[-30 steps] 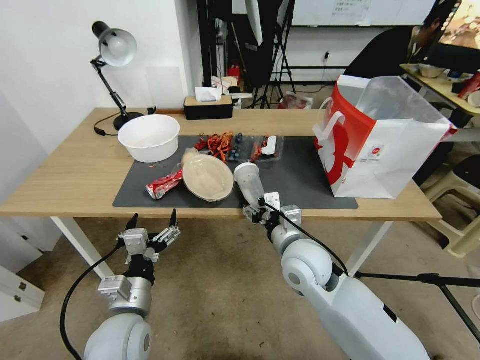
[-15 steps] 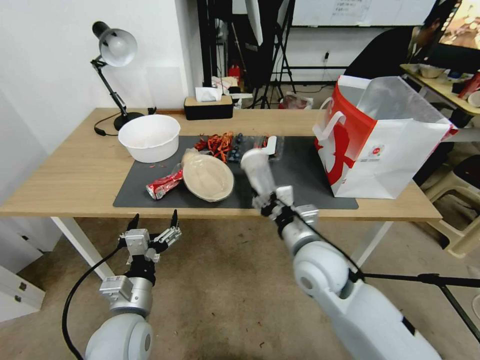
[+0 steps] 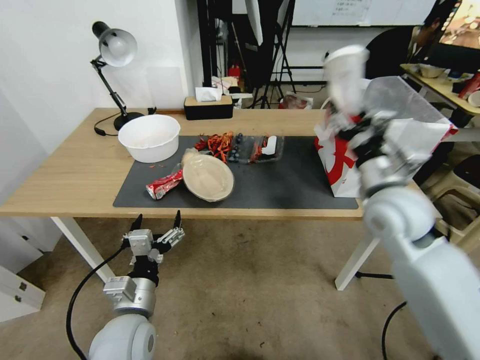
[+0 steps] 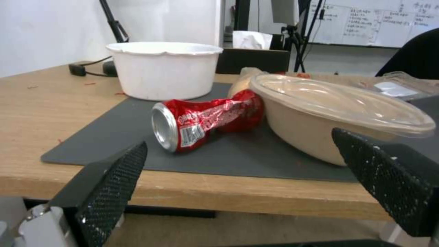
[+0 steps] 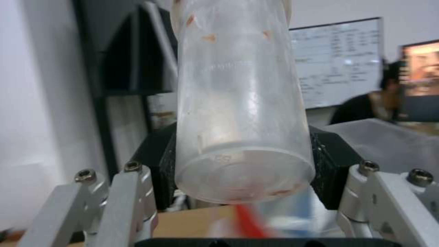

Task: Pick up the trash from the table and place it into the takeout bag.

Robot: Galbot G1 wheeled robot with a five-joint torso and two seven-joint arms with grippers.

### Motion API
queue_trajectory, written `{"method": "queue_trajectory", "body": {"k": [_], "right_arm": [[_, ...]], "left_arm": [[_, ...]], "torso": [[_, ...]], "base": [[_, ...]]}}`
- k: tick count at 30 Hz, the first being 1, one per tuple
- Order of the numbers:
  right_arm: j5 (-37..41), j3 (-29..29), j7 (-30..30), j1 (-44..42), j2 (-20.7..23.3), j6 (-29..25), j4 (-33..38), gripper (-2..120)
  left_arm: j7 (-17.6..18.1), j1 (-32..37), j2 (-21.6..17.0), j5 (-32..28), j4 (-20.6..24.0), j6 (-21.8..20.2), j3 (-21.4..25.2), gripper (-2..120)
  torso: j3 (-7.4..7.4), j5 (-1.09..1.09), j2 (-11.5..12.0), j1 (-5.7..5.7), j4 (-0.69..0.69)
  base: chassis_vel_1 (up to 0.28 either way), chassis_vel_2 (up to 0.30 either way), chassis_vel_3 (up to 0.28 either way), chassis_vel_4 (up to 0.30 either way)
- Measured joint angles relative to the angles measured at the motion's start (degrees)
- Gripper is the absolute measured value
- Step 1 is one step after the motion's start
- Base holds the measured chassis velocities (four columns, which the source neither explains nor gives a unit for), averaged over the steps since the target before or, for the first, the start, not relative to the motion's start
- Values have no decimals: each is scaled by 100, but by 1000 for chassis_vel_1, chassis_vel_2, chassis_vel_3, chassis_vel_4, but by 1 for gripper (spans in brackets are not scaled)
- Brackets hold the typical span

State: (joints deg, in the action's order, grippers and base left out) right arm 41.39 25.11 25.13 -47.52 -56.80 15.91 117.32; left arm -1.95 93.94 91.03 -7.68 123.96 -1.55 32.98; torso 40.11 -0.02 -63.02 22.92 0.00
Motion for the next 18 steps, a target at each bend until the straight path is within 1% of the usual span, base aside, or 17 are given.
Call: {"method": "queue_trajectory", "body": {"k": [2, 3, 5, 7, 8, 10, 11, 12, 14, 15, 17, 18], "right_arm": [[298, 106, 400, 289, 38, 376, -196, 54], [298, 106, 400, 289, 38, 376, -196, 54], [646, 135, 756, 518, 42, 737, -347, 54], [738, 135, 852, 573, 40, 841, -384, 54], [827, 135, 947, 628, 27, 977, -424, 54], [873, 132, 1044, 672, -8, 1108, -455, 61], [873, 132, 1044, 672, -8, 1108, -455, 61], [873, 130, 1059, 677, -24, 1134, -456, 64], [869, 130, 1077, 681, -50, 1192, -445, 76], [869, 130, 1077, 681, -50, 1192, -445, 76], [861, 145, 1077, 678, -47, 1212, -405, 86], [863, 155, 1072, 676, -42, 1200, -393, 89]], "left_arm": [[-5, 16, -5, 2, 18, 9, 0, 100], [-5, 16, -5, 2, 18, 9, 0, 100], [-6, 33, -16, 2, 26, 25, 12, 100], [-7, 39, -19, 2, 27, 31, 14, 100], [-7, 45, -22, 2, 28, 39, 14, 100], [-7, 46, -22, 2, 31, 42, 16, 100], [-7, 46, -22, 2, 31, 42, 16, 100], [-8, 46, -22, 2, 31, 42, 17, 100], [-8, 46, -22, 1, 32, 43, 19, 100], [-8, 46, -22, 1, 32, 43, 19, 100], [-8, 43, -21, 1, 33, 43, 19, 100], [-8, 42, -20, 1, 33, 43, 20, 100]], "torso": [[0, 1, 0, 0, 0], [0, 1, 0, 0, 0], [0, 1, 0, 0, 0], [0, 2, 0, 0, -1], [0, 3, 0, 0, -1], [0, 2, 0, 1, 0], [0, 2, 0, 1, 0], [0, 2, 0, 0, 0], [0, 2, 0, 0, -1], [0, 2, 0, 0, -1], [0, 2, 0, 0, -1], [0, 2, 0, 0, -1]], "base": [[0, 0, 0, 0], [0, 0, 0, 0], [0, 0, 0, 0], [0, 0, 0, 0], [0, 0, 0, 0], [0, 0, 0, 0], [0, 0, 0, 0], [0, 0, 0, 0], [0, 0, 0, 0], [0, 0, 0, 0], [0, 0, 0, 0], [0, 0, 0, 0]]}}
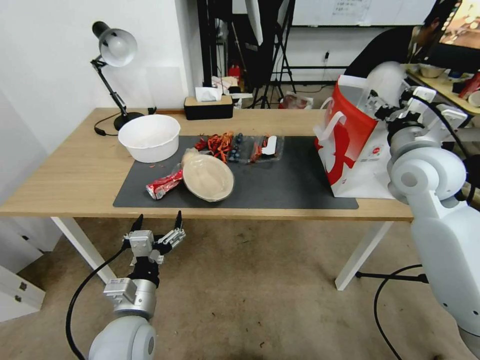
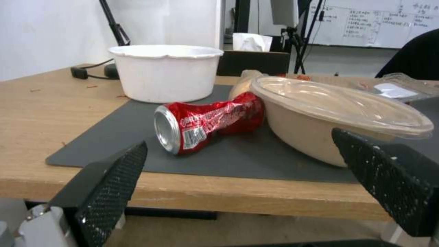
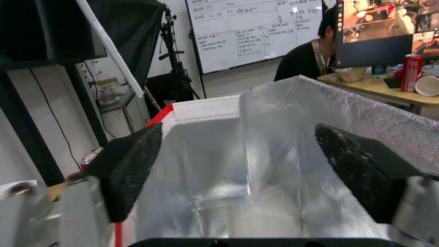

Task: Pick up the trash from the table and place it into the takeout bag.

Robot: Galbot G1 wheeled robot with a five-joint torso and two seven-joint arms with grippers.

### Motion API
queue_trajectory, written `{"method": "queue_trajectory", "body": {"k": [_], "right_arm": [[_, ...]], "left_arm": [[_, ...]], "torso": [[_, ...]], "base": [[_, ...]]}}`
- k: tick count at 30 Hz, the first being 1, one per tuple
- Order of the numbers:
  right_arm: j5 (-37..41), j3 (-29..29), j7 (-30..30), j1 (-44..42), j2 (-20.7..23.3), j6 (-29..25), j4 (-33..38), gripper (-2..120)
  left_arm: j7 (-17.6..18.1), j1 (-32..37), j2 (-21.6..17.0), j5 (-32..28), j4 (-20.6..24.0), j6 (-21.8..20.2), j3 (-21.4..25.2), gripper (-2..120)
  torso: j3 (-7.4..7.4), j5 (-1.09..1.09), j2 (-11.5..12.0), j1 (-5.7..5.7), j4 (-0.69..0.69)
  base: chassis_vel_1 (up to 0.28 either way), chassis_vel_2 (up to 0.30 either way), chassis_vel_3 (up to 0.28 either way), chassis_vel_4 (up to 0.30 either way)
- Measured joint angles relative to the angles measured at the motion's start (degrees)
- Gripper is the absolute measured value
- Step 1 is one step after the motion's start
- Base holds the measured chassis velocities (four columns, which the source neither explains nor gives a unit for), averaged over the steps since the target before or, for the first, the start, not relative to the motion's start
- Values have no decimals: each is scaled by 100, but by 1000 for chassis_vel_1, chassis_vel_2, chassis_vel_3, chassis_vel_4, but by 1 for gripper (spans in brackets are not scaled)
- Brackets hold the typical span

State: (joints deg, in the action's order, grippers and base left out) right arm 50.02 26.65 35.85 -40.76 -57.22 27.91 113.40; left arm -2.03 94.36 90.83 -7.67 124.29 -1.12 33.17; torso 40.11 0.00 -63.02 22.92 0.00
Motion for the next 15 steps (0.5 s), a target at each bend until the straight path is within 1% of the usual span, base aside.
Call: {"method": "queue_trajectory", "body": {"k": [1, 2, 3, 4, 5, 8, 9, 10, 12, 13, 14, 15], "right_arm": [[66, 22, -53, -13, 9, -132, 36, 93], [66, 22, -53, -13, 9, -132, 36, 93], [202, 55, -159, -49, 23, -335, 119, 98], [300, 86, -263, -89, 31, -474, 182, 99], [300, 86, -263, -89, 31, -474, 182, 99], [463, 142, -948, -530, 101, -1170, 560, 100], [463, 142, -948, -530, 101, -1170, 560, 100], [434, 142, -1169, -716, 117, -1360, 675, 100], [107, 57, -1882, -1306, 132, -1855, 1011, 100], [107, 57, -1882, -1306, 132, -1855, 1011, 100], [-31, 23, -2033, -1435, 128, -1983, 1068, 100], [-578, -54, -2469, -1813, 81, -2401, 1176, 100]], "left_arm": [[0, -1, 0, 0, 0, 0, 1, 100], [0, -1, 0, 0, 0, 0, 1, 100], [0, -2, 0, -1, 0, 0, 2, 100], [-1, -2, -1, -2, 1, 0, 2, 100], [-1, -2, -1, -2, 1, 0, 2, 100], [-1, -4, -11, -8, 1, 0, 12, 100], [-1, -4, -11, -8, 1, 0, 12, 100], [0, -4, -13, -10, 1, 1, 14, 100], [1, -4, -26, -18, 1, 6, 19, 100], [1, -4, -26, -18, 1, 6, 19, 100], [3, -5, -26, -19, 1, 10, 21, 100], [5, -5, -28, -22, 1, 19, 24, 100]], "torso": [[0, -1, 0, 0, 1], [0, -1, 0, 0, 1], [0, 0, 0, 0, 0], [0, 1, 0, 0, 0], [0, 1, 0, 0, 0], [0, 0, 0, 0, 0], [0, 0, 0, 0, 0], [0, 1, -1, 0, 0], [-1, -1, -1, -2, 2], [-1, -1, -1, -2, 2], [-1, 0, -1, -2, 1], [-1, 2, -1, -2, 0]], "base": [[0, 0, 0, 0], [0, 0, 0, 0], [0, 0, 0, 0], [0, 0, 0, 0], [0, 0, 0, 0], [0, 0, 0, 0], [0, 0, 0, 0], [0, 0, 0, 0], [0, 0, 0, 0], [0, 0, 0, 0], [0, 0, 0, 0], [0, 0, 0, 0]]}}
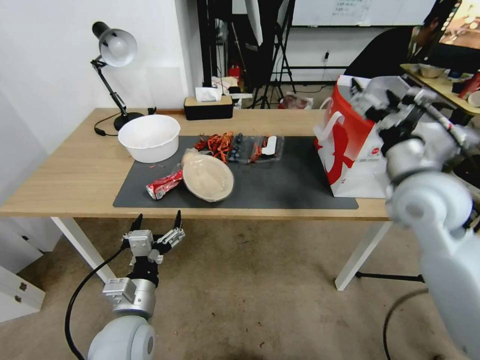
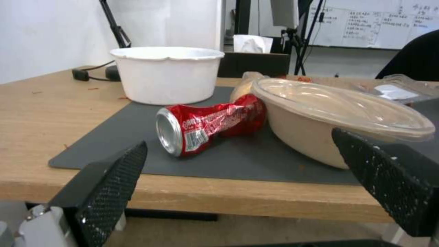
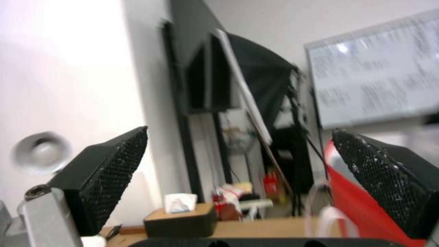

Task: Pick up the trash from the table and place it into the takeout bag.

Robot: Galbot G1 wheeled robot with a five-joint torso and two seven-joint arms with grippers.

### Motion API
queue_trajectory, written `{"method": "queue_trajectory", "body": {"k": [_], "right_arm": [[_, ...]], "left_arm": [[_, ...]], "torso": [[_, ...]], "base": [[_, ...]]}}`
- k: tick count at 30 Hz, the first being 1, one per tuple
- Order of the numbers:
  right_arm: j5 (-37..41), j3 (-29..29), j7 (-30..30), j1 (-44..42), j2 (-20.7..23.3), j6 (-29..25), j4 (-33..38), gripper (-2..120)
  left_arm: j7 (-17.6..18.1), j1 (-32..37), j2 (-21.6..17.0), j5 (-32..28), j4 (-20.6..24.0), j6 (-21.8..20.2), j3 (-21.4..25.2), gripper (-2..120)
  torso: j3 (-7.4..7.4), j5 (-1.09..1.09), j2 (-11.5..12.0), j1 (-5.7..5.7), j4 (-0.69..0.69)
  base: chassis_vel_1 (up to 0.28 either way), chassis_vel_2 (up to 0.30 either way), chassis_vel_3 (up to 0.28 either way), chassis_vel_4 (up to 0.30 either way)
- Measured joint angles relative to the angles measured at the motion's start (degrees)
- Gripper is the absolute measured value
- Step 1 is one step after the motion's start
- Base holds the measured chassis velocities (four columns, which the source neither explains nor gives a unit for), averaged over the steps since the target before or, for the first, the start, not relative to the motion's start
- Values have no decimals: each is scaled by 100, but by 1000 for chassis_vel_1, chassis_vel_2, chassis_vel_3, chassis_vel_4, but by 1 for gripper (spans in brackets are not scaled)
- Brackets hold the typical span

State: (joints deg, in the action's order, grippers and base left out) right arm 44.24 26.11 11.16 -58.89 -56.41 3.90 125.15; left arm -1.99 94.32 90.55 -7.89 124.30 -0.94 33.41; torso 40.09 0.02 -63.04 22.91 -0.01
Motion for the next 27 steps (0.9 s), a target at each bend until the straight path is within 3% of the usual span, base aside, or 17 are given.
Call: {"method": "queue_trajectory", "body": {"k": [4, 6, 7, 10, 13, 20, 27], "right_arm": [[-616, -45, -325, -388, -79, -410, 49, 100], [-1382, -70, -447, -982, -195, -709, 132, 100], [-1382, -70, -447, -982, -195, -709, 132, 100], [-2484, -77, -304, -1890, -380, -1055, 110, 100], [-2848, -88, -80, -2403, -539, -1225, 9, 100], [-3123, -95, 201, -3179, -846, -1662, -410, 100], [-3195, -121, 263, -3433, -975, -1874, -619, 100]], "left_arm": [[1, -1, 0, -1, -6, 7, -1, 100], [2, -7, 5, -1, -26, 21, -3, 100], [2, -7, 5, -1, -26, 21, -3, 100], [3, -18, 2, -2, -53, 30, -4, 100], [4, -30, 1, -3, -79, 42, -4, 100], [8, -34, -7, -2, -113, 69, -1, 100], [9, -40, -21, -2, -113, 71, -7, 100]], "torso": [[0, -2, 0, 0, 0], [0, -2, 0, 0, 0], [0, -2, 0, 0, 0], [0, -1, 0, 0, 1], [0, -1, 0, 0, 1], [1, -2, 0, 0, 1], [1, -1, 1, 0, 1]], "base": [[0, 0, 0, 0], [0, 0, 0, 0], [0, 0, 0, 0], [0, 0, 0, 0], [0, 0, 0, 0], [0, 0, 0, 0], [0, 0, 0, 0]]}}
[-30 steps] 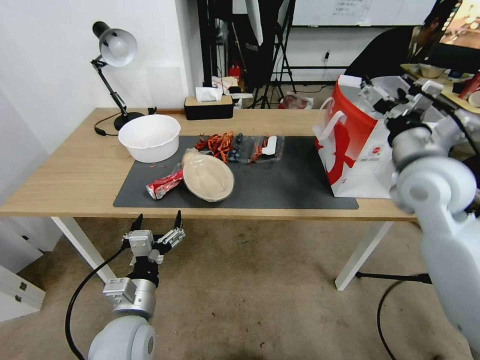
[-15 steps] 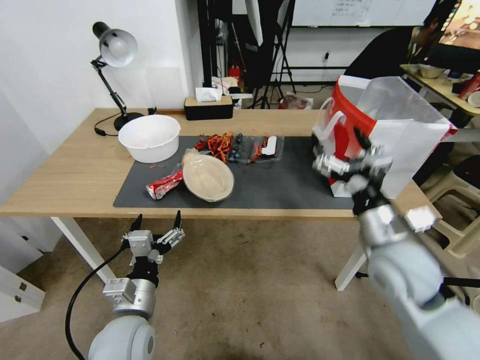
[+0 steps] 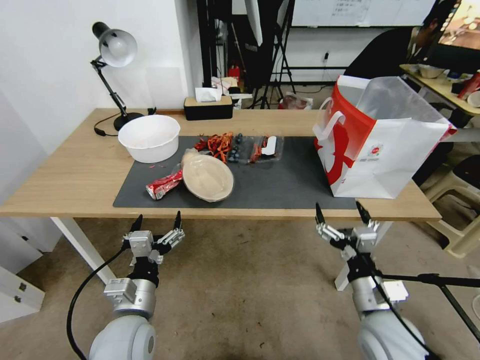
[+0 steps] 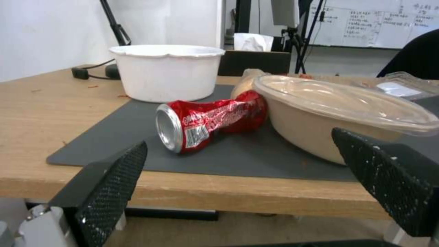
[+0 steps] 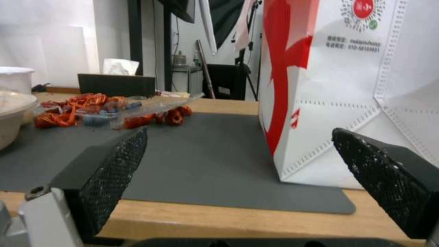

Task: Pick up the trash from the table and place it into the takeout bag.

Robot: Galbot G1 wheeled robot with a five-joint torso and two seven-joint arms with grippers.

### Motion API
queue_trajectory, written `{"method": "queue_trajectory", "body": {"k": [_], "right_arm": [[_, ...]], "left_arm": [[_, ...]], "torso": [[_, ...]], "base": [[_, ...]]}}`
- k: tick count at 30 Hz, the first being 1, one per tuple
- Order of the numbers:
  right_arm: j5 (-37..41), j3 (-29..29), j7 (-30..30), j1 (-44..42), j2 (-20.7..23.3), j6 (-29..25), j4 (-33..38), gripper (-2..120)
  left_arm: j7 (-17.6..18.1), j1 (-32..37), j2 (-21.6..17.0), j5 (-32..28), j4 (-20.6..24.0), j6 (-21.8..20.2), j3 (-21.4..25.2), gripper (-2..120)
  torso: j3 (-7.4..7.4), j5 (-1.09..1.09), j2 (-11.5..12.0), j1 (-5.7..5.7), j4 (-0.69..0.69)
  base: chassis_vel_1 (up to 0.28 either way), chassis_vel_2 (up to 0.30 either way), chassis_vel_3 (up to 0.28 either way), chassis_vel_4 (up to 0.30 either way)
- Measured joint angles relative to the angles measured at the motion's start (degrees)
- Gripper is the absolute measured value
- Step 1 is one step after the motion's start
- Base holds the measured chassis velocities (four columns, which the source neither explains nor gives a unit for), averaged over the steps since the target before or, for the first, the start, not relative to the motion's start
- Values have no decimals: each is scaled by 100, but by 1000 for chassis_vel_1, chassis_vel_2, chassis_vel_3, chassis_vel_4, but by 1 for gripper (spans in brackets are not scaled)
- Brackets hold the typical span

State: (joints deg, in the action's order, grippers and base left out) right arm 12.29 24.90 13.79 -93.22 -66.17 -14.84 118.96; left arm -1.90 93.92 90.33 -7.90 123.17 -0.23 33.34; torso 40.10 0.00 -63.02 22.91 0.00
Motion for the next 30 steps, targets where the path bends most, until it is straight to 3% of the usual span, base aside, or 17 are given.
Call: {"method": "queue_trajectory", "body": {"k": [4, 9, 11, 14, 16, 17, 18, 19, 22, 30], "right_arm": [[0, -5, 13, 12, -20, -3, -2, 100], [-22, -25, 19, 58, -37, 7, -9, 100], [-33, -48, 20, 85, -36, 17, -12, 100], [-54, -130, 20, 197, -19, 49, -35, 100], [-54, -130, 20, 197, -19, 49, -35, 100], [-69, -137, 20, 215, -19, 55, -43, 100], [-77, -136, 20, 215, -20, 56, -44, 100], [-77, -136, 20, 215, -20, 56, -44, 100], [-99, -131, 23, 201, -28, 57, -44, 100], [-150, -128, 30, 171, -58, 61, -30, 100]], "left_arm": [[-50, -34, -30, -28, 8, 42, -23, 100], [-488, -197, -193, -448, 6, 291, -114, 100], [-537, -254, -256, -696, 18, 253, -163, 100], [-511, -388, -423, -1722, 201, -217, -331, 100], [-511, -388, -423, -1722, 201, -217, -331, 100], [-222, -581, -562, -2614, 403, -922, -477, 100], [-64, -664, -608, -2946, 473, -1185, -521, 100], [-64, -664, -608, -2946, 473, -1185, -521, 100], [665, -992, -753, -4179, 656, -2122, -612, 100], [1421, -1521, -903, -4966, 275, -2663, -714, 100]], "torso": [[0, 0, 0, 1, -1], [0, 0, 0, 1, 0], [1, 0, 0, 1, 0], [1, -1, 0, 1, -3], [1, -1, 0, 1, -3], [1, 0, 0, 1, 0], [1, 0, 0, 1, 1], [1, 0, 0, 1, 1], [1, 0, 0, 1, 1], [1, 0, 0, 2, 0]], "base": [[0, 0, 0, 0], [0, 0, 0, 0], [0, 0, 0, 0], [0, 0, 0, 0], [0, 0, 0, 0], [0, 0, 0, 0], [0, 0, 0, 0], [0, 0, 0, 0], [0, 0, 0, 0], [0, 0, 0, 0]]}}
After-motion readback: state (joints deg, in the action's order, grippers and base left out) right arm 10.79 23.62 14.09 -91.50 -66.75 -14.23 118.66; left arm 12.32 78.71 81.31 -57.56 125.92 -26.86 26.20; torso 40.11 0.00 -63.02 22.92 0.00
